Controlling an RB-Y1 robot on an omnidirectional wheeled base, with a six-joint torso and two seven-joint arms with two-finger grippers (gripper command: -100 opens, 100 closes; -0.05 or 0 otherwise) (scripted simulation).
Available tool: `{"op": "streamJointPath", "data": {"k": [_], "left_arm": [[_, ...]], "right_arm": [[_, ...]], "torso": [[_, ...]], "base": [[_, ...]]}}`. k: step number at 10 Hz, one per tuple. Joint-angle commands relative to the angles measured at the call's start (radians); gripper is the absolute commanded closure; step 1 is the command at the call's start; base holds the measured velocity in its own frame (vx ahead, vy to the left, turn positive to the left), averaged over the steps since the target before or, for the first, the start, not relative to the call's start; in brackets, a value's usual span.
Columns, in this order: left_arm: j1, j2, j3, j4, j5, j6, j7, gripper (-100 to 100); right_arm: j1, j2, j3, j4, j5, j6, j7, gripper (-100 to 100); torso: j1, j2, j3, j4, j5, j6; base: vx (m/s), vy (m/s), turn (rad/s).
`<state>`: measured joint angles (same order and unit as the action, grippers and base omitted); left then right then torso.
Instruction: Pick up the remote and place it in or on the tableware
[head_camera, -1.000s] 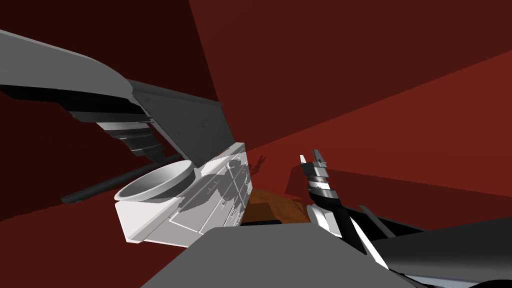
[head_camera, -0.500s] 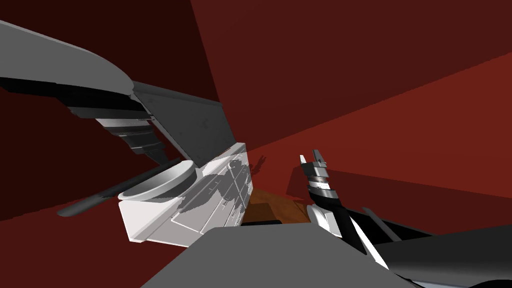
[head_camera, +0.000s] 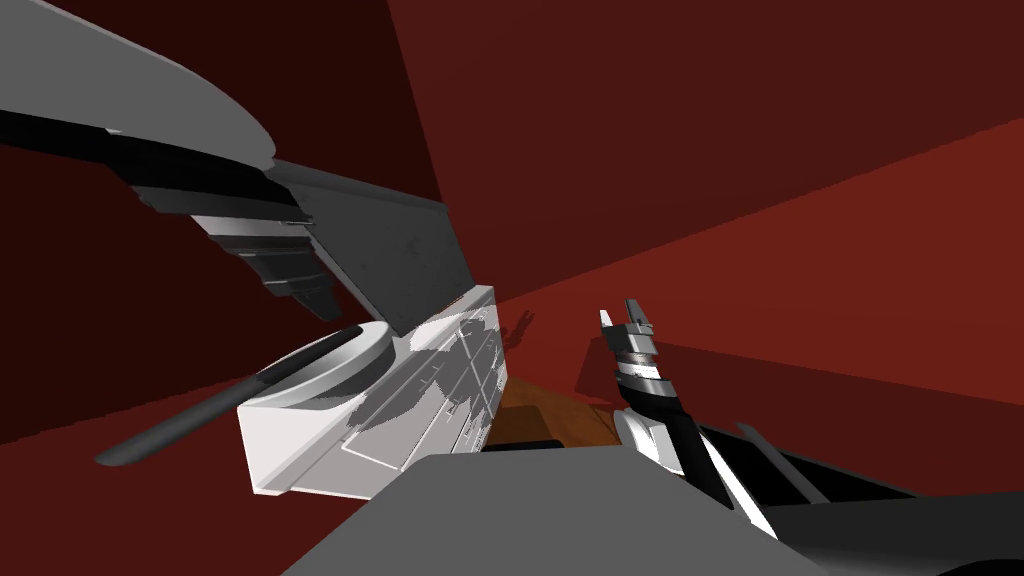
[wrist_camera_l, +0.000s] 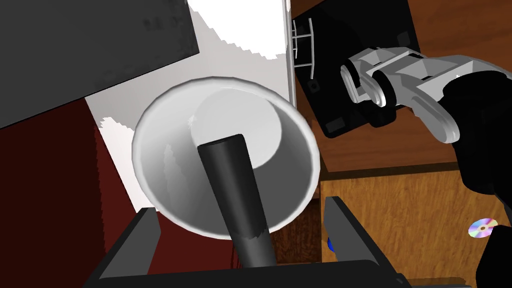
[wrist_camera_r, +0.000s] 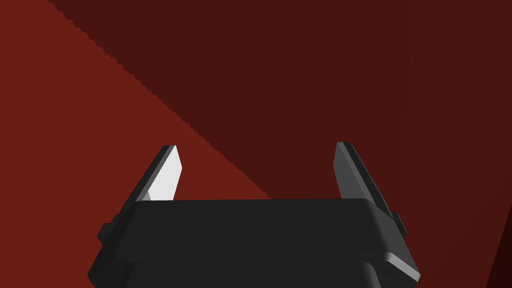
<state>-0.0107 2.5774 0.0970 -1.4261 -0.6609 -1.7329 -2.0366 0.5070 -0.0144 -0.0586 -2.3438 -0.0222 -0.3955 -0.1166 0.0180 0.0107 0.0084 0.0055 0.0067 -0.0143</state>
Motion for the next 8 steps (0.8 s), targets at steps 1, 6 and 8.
{"op": "streamJointPath", "data": {"k": [1,6,8], "left_arm": [[-0.008,0.049,-0.012,0.0,0.045,-0.003,-0.009,-100],[-0.009,0.126,-0.026,0.006,0.118,-0.006,-0.025,-100],[-0.009,0.126,-0.026,0.006,0.118,-0.006,-0.025,-100]], "right_arm": [[0.0,0.0,0.0,0.0,0.0,0.0,0.0,0],[0.0,0.0,0.0,0.0,0.0,0.0,0.0,0],[0.0,0.0,0.0,0.0,0.0,0.0,0.0,0]], "torso": [[0.0,0.0,0.0,0.0,0.0,0.0],[0.001,0.001,0.0,0.0,0.0,0.0],[0.001,0.001,0.0,0.0,0.001,0.0]], "base": [[0.004,-0.004,0.015],[0.006,-0.006,0.018],[0.003,-0.003,0.01]]}}
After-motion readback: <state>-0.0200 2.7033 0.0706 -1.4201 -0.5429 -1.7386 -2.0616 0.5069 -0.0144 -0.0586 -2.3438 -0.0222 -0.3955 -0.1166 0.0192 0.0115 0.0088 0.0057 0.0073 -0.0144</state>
